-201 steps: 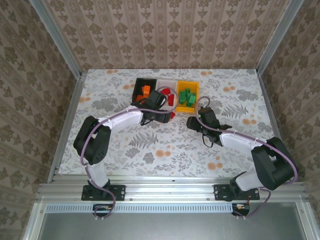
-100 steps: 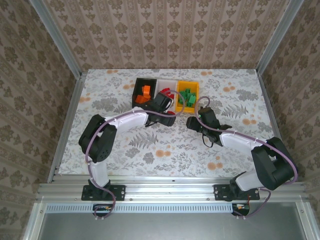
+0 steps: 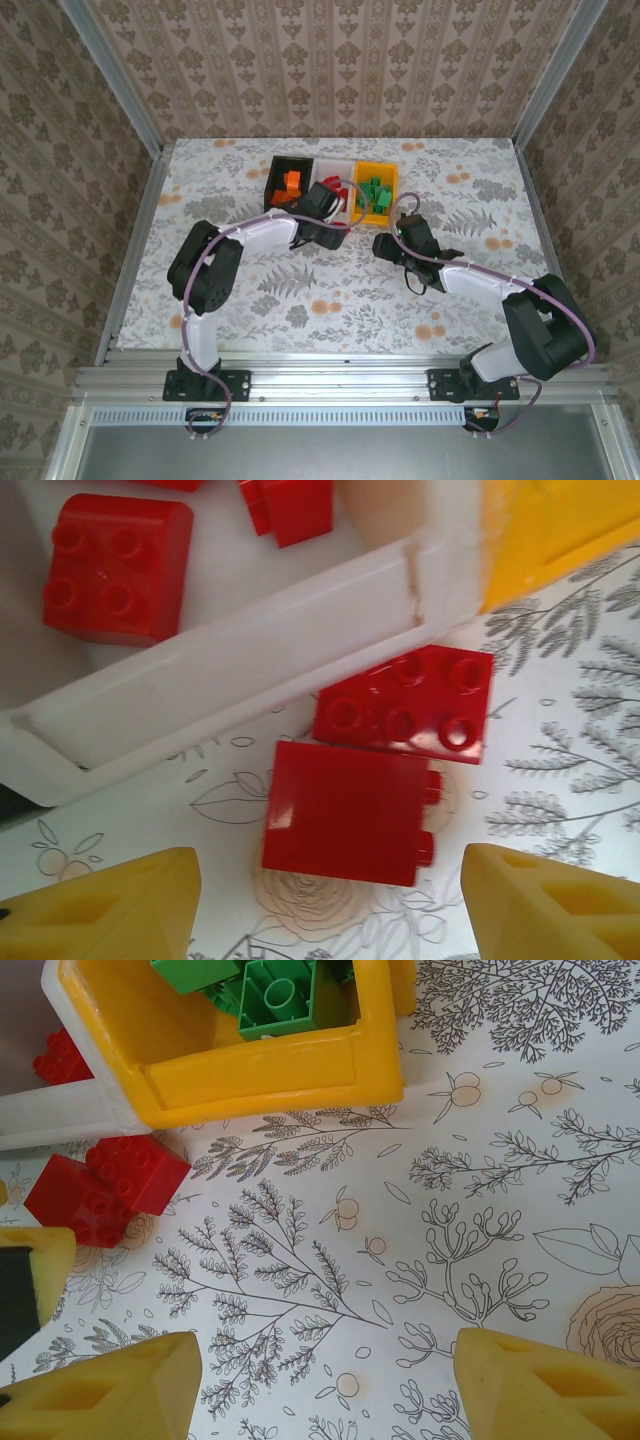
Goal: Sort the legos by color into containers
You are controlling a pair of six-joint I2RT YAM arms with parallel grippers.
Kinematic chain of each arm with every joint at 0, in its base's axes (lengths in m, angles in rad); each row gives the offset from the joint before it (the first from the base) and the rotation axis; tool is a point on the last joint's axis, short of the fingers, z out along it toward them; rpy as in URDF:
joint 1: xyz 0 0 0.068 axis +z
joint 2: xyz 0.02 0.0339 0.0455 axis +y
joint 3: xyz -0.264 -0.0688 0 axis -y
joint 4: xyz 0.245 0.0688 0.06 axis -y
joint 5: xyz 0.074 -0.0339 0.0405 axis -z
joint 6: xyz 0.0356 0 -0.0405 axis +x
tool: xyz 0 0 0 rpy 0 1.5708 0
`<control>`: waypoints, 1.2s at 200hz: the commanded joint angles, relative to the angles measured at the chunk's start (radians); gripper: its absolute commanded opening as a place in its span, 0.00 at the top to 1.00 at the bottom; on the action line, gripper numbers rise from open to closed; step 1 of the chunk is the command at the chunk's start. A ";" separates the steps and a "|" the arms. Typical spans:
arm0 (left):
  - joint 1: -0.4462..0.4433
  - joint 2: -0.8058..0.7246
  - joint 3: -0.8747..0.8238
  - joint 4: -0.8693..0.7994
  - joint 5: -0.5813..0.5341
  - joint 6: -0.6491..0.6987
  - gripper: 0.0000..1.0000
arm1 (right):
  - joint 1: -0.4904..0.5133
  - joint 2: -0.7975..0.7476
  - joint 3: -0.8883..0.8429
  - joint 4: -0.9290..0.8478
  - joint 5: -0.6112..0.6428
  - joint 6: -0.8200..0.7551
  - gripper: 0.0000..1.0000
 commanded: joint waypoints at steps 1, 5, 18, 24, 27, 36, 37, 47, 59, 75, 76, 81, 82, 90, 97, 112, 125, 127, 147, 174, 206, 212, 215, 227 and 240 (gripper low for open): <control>0.003 0.033 0.047 -0.001 0.030 0.055 0.31 | 0.006 -0.021 -0.009 0.001 0.008 -0.004 0.31; 0.002 0.039 0.053 -0.002 0.035 0.060 0.31 | 0.006 -0.019 -0.008 0.001 0.008 -0.004 0.31; -0.001 0.058 0.068 -0.007 0.031 0.080 0.32 | 0.006 -0.015 -0.006 0.000 0.007 -0.004 0.31; -0.004 0.068 0.076 -0.015 0.020 0.087 0.32 | 0.006 -0.015 -0.006 0.000 0.008 -0.004 0.31; -0.005 0.071 0.078 -0.015 0.017 0.088 0.33 | 0.006 -0.014 -0.006 0.000 0.007 -0.004 0.31; -0.005 0.079 0.082 -0.014 0.020 0.093 0.33 | 0.006 -0.012 -0.006 0.001 0.008 -0.004 0.31; -0.004 0.081 0.082 -0.014 0.020 0.093 0.33 | 0.006 -0.011 -0.006 0.001 0.008 -0.005 0.31; -0.004 0.087 0.081 -0.009 0.015 0.094 0.34 | 0.006 -0.009 -0.005 0.000 0.010 -0.006 0.31; -0.001 0.092 0.075 -0.005 0.016 0.094 0.37 | 0.006 -0.007 -0.004 0.000 0.011 -0.007 0.31; -0.002 0.086 0.061 0.003 0.015 0.091 0.42 | 0.006 -0.007 -0.004 0.000 0.011 -0.007 0.31; -0.001 0.085 0.060 0.003 0.015 0.091 0.42 | 0.006 -0.007 -0.004 0.001 0.011 -0.007 0.31; -0.002 0.080 0.053 0.007 0.015 0.091 0.44 | 0.006 -0.006 -0.004 0.001 0.010 -0.007 0.31; -0.002 0.079 0.052 0.008 0.016 0.091 0.45 | 0.006 -0.006 -0.004 0.001 0.011 -0.008 0.32; -0.004 0.073 0.044 0.008 0.011 0.095 0.47 | 0.006 -0.005 -0.004 0.002 0.010 -0.007 0.32; -0.008 0.070 0.041 0.002 -0.004 0.100 0.51 | 0.006 -0.002 -0.004 0.003 0.010 -0.006 0.32; -0.017 0.060 0.023 0.009 -0.029 0.114 0.58 | 0.006 0.002 -0.003 0.005 0.006 -0.004 0.32; -0.020 0.059 0.013 0.016 -0.037 0.114 0.63 | 0.008 0.004 -0.002 0.005 0.004 -0.004 0.32; -0.020 0.057 0.013 0.015 -0.038 0.115 0.64 | 0.008 0.005 -0.002 0.006 0.004 -0.004 0.32; -0.021 0.050 0.010 0.002 -0.056 0.111 0.67 | 0.008 0.007 -0.001 0.005 0.004 -0.003 0.32; -0.029 -0.006 -0.008 -0.008 -0.078 0.109 0.67 | 0.008 0.004 -0.003 0.004 0.004 -0.003 0.32; -0.038 -0.095 0.015 -0.052 -0.076 0.118 0.67 | 0.008 0.005 -0.003 0.006 0.004 -0.003 0.32; -0.035 -0.103 0.033 -0.053 -0.076 0.125 0.66 | 0.008 0.005 -0.003 0.009 0.002 -0.003 0.32; -0.034 -0.104 0.044 -0.054 -0.076 0.127 0.66 | 0.008 0.006 -0.002 0.009 0.002 -0.002 0.32; -0.024 -0.086 0.107 -0.070 -0.086 0.135 0.65 | 0.009 0.008 -0.001 0.009 -0.001 -0.001 0.32; -0.003 -0.029 0.210 -0.108 -0.108 0.133 0.65 | 0.010 0.011 0.001 0.010 -0.002 -0.001 0.32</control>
